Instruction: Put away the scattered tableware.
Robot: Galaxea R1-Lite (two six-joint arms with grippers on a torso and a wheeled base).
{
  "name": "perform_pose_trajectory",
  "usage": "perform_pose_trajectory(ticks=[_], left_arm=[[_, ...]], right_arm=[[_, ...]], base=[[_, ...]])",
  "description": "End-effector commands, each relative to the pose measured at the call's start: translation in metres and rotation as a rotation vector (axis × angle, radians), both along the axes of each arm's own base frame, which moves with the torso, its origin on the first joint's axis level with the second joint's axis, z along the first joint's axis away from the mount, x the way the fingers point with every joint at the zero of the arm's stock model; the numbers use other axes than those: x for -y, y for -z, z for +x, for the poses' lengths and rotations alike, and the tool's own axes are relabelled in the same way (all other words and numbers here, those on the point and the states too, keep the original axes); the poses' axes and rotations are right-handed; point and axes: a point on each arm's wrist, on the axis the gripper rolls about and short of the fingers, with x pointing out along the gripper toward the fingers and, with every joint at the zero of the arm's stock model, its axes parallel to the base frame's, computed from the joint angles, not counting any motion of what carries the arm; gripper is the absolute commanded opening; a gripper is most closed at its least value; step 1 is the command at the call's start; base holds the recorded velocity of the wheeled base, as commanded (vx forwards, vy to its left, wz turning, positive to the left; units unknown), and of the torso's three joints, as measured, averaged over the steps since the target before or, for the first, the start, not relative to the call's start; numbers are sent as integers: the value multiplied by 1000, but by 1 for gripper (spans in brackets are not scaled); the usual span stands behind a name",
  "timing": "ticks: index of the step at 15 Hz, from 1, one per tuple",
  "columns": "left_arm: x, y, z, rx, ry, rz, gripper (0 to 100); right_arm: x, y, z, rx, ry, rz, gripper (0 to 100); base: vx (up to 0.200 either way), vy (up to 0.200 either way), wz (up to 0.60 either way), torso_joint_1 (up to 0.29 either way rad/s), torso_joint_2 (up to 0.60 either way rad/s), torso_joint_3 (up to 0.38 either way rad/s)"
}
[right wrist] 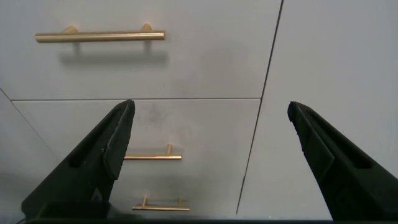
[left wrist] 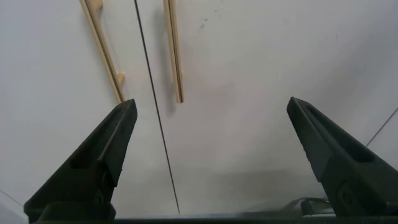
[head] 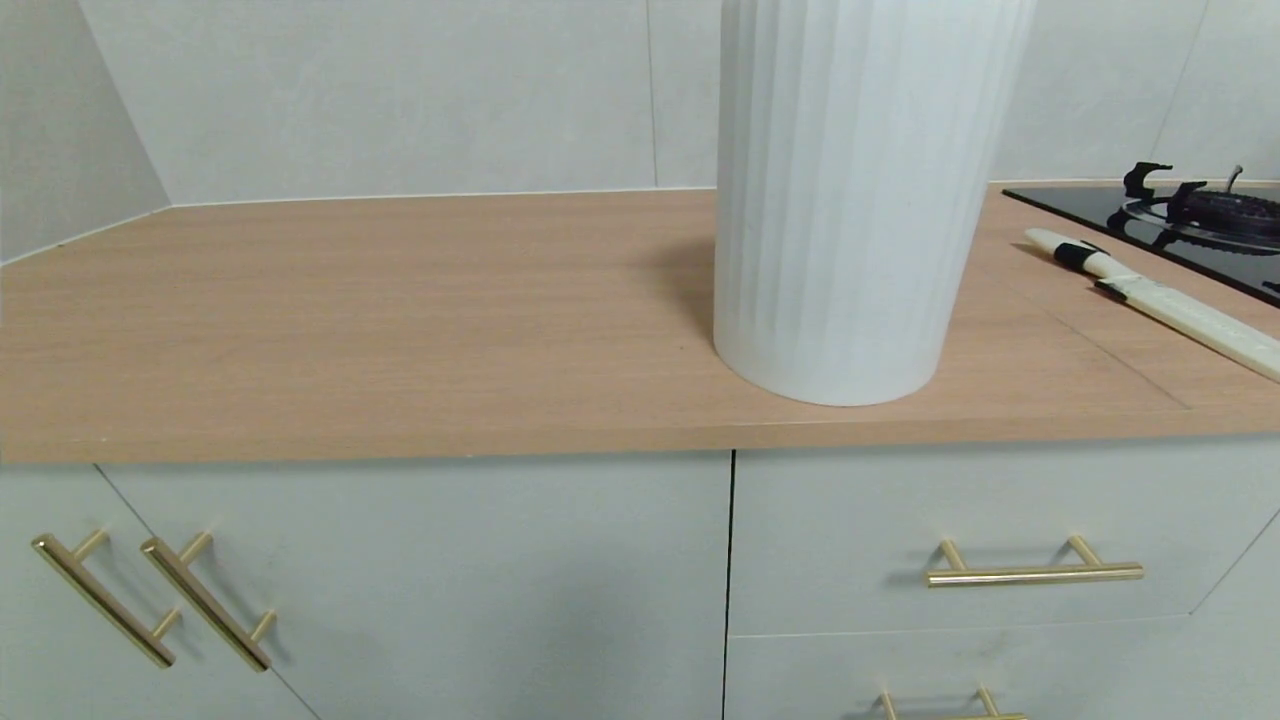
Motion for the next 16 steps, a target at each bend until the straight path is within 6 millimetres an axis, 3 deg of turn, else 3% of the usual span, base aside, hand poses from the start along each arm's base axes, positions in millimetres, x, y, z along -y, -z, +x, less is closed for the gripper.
perform_pose_trajectory(ticks=[1, 4, 13, 16], left_arm=[[0, 0, 0, -1, 0, 0, 100], [0, 0, 0, -1, 0, 0, 100], [0, 0, 0, -1, 0, 0, 100], [0, 0, 0, -1, 0, 0, 100]], right_arm=[[0, 0, 0, -2, -1, 0, 100], [0, 0, 0, -2, -1, 0, 100], [0, 0, 0, 0, -1, 0, 100], [0, 0, 0, 0, -1, 0, 100]], base=[[0, 0, 0, 0, 0, 0], [0, 0, 0, 0, 0, 0], [0, -200, 0, 2, 1, 3], [0, 0, 0, 0, 0, 0]])
